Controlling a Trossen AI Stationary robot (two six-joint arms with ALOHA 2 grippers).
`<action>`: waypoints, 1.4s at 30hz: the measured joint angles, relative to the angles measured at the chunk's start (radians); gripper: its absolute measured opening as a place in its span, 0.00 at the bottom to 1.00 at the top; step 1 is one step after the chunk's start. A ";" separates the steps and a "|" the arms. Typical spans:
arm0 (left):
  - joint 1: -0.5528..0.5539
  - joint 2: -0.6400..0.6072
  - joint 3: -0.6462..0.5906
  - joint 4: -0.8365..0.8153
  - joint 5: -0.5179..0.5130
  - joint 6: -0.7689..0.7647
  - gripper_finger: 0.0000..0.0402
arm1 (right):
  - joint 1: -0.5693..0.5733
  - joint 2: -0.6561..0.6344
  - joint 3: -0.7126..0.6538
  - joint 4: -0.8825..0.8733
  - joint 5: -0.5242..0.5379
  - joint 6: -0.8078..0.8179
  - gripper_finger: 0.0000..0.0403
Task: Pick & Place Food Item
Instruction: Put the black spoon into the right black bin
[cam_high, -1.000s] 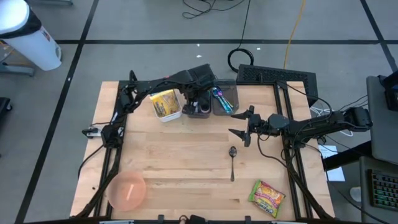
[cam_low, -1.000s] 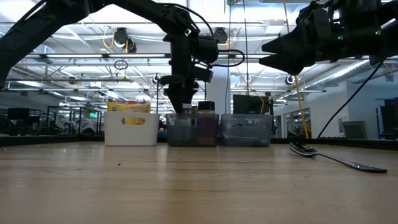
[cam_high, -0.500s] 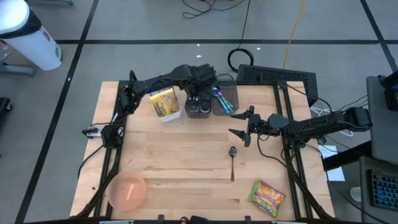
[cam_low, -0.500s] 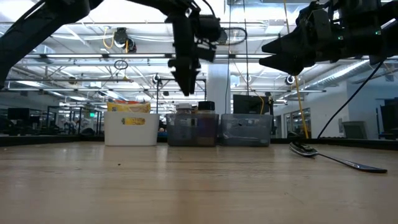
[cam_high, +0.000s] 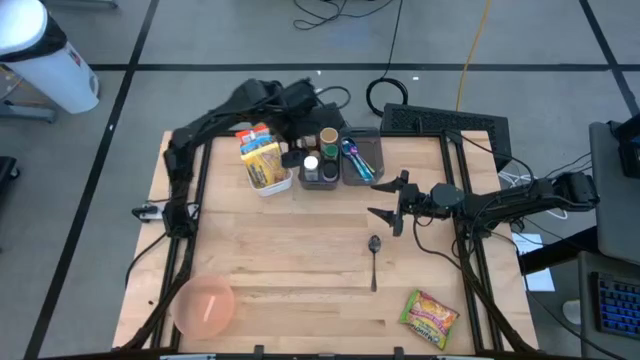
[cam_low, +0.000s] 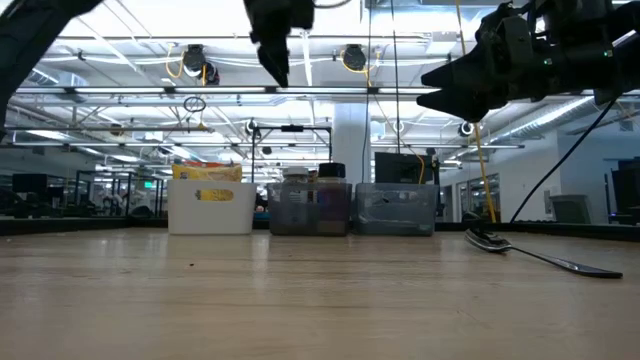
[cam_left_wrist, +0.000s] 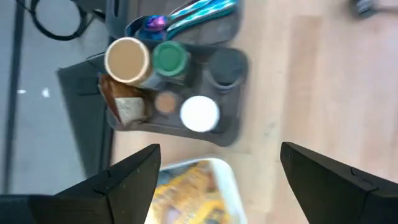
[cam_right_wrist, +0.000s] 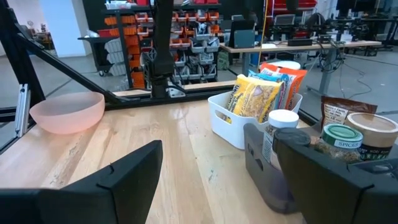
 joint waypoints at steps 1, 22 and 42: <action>-0.002 -0.021 -0.005 -0.005 0.016 -0.016 0.83 | 0.000 0.000 0.000 -0.003 0.000 0.000 0.77; -0.274 -0.806 -1.192 0.850 -0.051 -0.463 0.83 | 0.001 0.001 -0.051 -0.054 0.000 0.258 0.77; -0.689 -0.631 -1.823 2.278 -0.468 -0.638 0.83 | 0.087 0.026 -0.199 0.281 0.003 0.368 0.77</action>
